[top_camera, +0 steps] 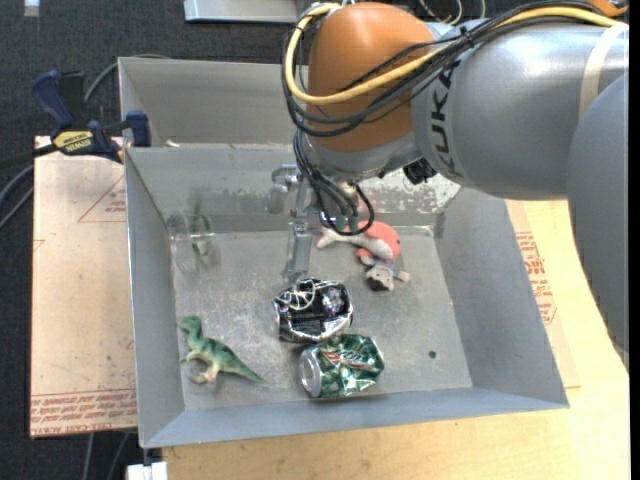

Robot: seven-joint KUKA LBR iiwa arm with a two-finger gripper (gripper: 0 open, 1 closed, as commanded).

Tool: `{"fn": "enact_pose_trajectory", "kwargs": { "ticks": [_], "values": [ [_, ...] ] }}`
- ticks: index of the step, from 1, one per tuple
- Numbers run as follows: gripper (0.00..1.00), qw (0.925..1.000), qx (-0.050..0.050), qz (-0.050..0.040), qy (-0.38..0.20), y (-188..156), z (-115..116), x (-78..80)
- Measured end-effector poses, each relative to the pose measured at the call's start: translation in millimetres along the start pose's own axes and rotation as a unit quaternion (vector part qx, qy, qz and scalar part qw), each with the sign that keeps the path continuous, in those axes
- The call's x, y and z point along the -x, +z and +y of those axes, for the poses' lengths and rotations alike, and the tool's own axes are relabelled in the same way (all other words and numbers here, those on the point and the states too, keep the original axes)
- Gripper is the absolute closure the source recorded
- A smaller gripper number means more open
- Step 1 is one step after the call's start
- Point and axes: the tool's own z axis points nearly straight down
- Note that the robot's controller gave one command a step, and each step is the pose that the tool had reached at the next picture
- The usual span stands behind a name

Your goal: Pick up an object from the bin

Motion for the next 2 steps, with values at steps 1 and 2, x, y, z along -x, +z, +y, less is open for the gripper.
{"fn": "enact_pose_trajectory", "kwargs": {
  "ticks": [1, 2],
  "values": [
    [0.00, 1.0000, 0.000, -0.0039, 0.002, -5, -1, 1.6],
    [0.00, 0.9991, -0.001, 0.0026, -0.043, 74, -67, -17.7]
  ]
}}
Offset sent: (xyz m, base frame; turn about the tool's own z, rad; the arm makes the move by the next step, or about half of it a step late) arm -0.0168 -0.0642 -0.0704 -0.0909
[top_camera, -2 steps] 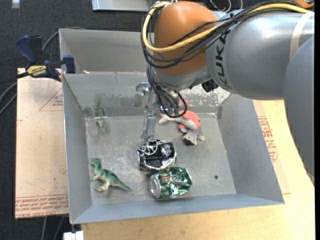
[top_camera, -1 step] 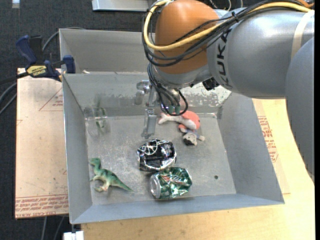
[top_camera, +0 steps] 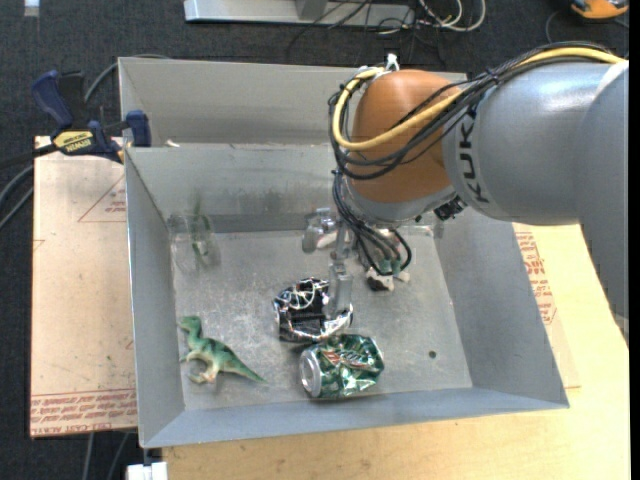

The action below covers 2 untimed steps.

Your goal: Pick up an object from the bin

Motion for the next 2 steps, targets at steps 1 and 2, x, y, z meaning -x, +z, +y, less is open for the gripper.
{"fn": "enact_pose_trajectory", "kwargs": {
  "ticks": [1, 2],
  "values": [
    [0.00, 0.9991, 0.002, -0.0088, -0.041, 20, 23, 32.4],
    [0.00, 0.9990, 0.000, 0.0019, -0.044, 89, -47, -29.5]
  ]
}}
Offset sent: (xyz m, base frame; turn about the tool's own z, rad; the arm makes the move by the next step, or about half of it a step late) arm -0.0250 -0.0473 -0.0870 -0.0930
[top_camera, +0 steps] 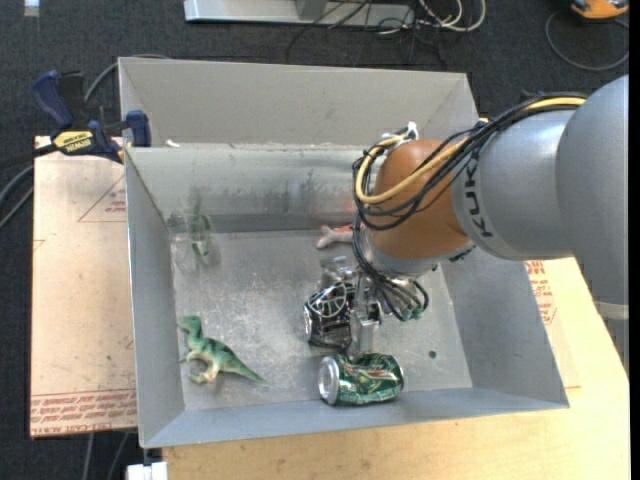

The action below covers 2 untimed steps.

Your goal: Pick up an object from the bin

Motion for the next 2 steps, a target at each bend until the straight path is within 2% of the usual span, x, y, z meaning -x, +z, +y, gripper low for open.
{"fn": "enact_pose_trajectory", "kwargs": {
  "ticks": [1, 2],
  "values": [
    [1.00, 0.9959, 0.001, -0.0127, -0.089, -2.5, -13.1, 28.8],
    [1.00, 0.9960, 0.001, -0.0123, -0.089, -2.3, -12.9, 28.5]
  ]
}}
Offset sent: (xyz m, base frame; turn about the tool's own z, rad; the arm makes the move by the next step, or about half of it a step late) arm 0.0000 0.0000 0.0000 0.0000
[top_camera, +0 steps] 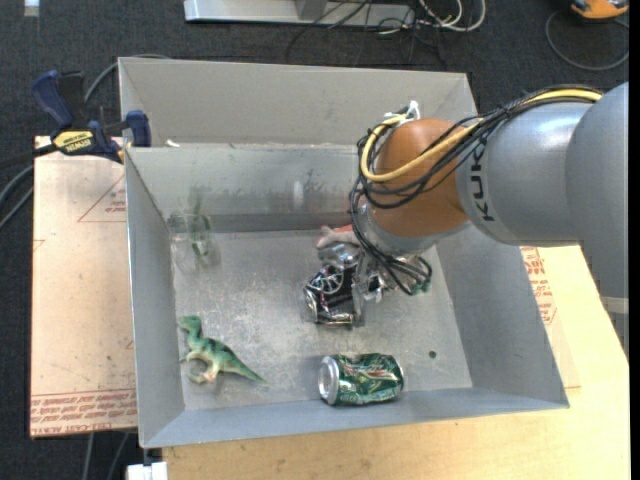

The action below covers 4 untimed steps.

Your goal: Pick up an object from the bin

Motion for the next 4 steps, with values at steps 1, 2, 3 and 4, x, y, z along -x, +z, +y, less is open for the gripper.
{"fn": "enact_pose_trajectory", "kwargs": {
  "ticks": [1, 2, 3, 4],
  "values": [
    [1.00, 1.0000, 0.000, -0.0023, -0.007, -14.3, -26.7, 32.8],
    [1.00, 1.0000, 0.000, -0.0022, -0.007, -14.2, -26.7, 32.6],
    [1.00, 1.0000, 0.000, -0.0021, -0.007, -14.0, -26.8, 32.5],
    [1.00, 1.0000, 0.000, -0.0021, -0.007, -14.0, -26.8, 32.5]
  ]
}}
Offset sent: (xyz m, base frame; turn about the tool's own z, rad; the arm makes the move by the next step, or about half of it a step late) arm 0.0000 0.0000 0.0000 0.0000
